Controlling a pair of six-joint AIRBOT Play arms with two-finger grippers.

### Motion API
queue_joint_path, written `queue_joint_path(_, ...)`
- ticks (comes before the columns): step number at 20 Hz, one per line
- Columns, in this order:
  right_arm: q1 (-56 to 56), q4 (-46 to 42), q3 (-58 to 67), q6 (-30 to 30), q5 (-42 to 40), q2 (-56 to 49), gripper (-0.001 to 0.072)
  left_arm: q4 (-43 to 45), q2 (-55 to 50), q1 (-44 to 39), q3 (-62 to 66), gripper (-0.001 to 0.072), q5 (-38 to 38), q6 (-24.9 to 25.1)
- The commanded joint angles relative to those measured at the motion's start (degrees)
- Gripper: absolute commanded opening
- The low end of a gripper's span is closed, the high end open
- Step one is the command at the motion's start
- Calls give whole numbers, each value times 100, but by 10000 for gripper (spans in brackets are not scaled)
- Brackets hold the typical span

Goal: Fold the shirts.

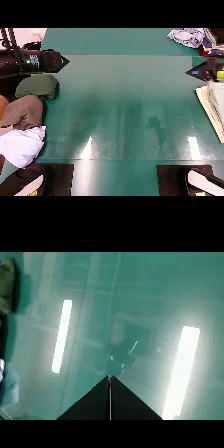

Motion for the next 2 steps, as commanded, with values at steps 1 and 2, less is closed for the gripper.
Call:
queue_joint_path(1,409,39,2,-9,-13,2,20,2,0,-2,0,28,76,4)
queue_joint_path(2,407,42,2,-9,-11,2,20,2,0,-4,0,28,76,4)
